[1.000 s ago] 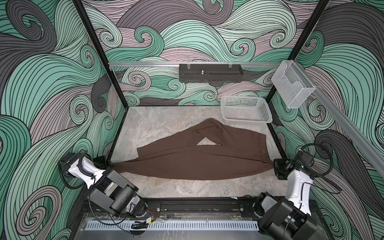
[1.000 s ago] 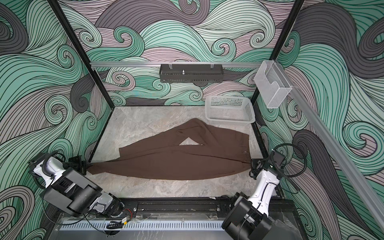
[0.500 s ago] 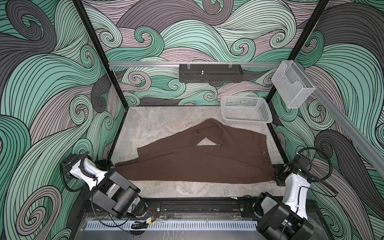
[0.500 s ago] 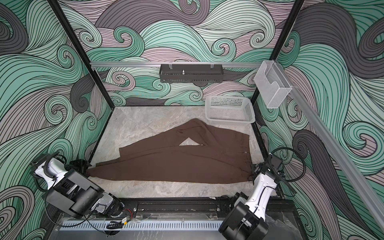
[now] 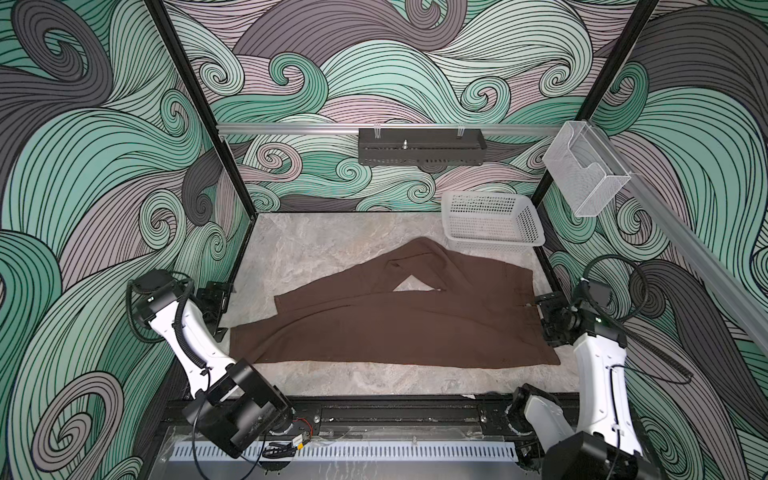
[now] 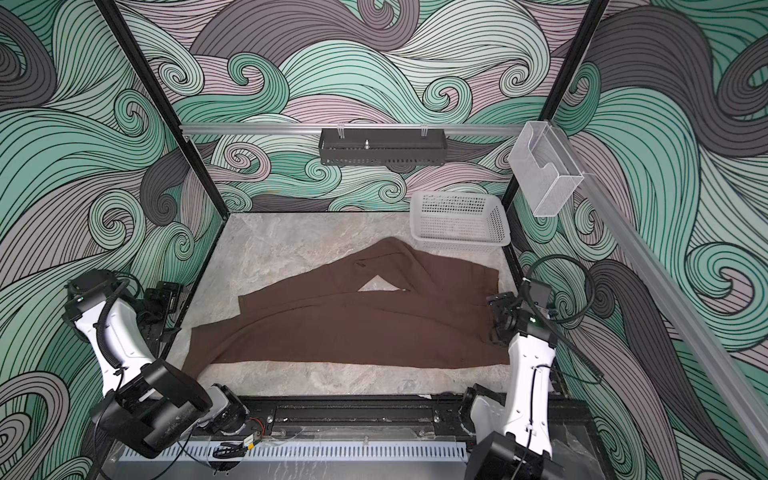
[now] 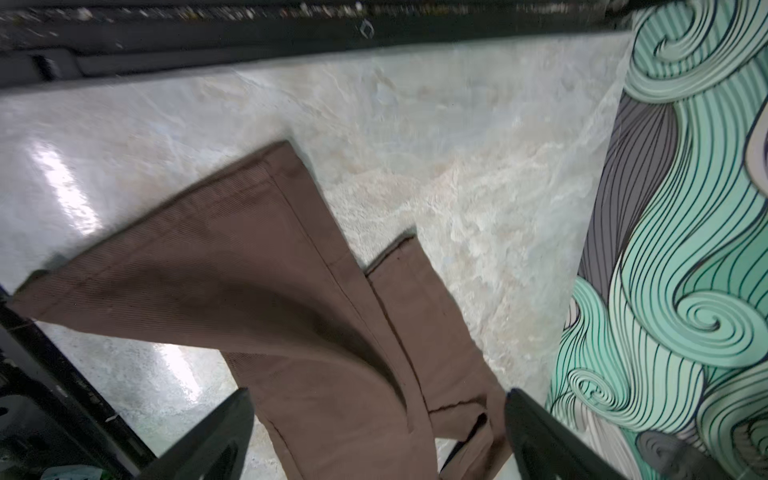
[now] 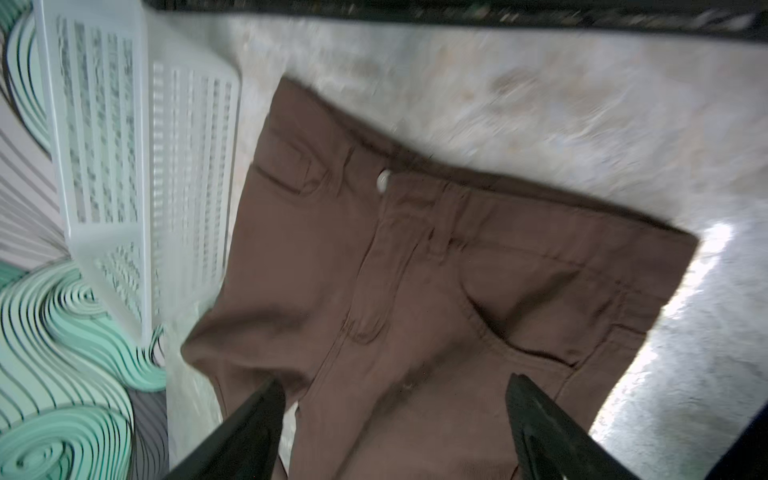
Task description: Fold and stack the trousers
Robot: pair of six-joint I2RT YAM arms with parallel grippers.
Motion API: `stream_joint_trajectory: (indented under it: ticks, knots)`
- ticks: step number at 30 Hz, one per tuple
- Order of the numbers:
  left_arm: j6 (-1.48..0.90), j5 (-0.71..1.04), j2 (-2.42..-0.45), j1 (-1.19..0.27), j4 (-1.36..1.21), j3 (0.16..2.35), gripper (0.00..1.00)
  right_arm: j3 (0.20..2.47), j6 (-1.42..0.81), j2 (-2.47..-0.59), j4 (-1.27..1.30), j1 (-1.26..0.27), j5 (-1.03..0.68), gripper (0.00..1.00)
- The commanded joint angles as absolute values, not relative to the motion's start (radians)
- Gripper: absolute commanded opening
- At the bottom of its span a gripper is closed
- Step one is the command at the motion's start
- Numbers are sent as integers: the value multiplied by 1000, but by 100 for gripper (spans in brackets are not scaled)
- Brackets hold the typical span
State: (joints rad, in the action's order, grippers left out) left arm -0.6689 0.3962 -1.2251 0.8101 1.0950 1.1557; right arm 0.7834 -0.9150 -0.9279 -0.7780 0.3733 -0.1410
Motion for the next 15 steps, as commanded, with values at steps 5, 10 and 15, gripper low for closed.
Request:
stream_joint_trajectory:
  ticks: [5, 10, 15]
  knots:
    - [-676, 430, -1389, 654, 998, 1112, 95, 679, -982, -991, -681, 69, -126, 79]
    - [-639, 421, -1561, 533, 955, 1156, 95, 594, -981, -1062, -593, -21, -126, 78]
    - [-585, 348, -1712, 453, 994, 1244, 90, 559, -932, -1123, -545, -32, -135, 77]
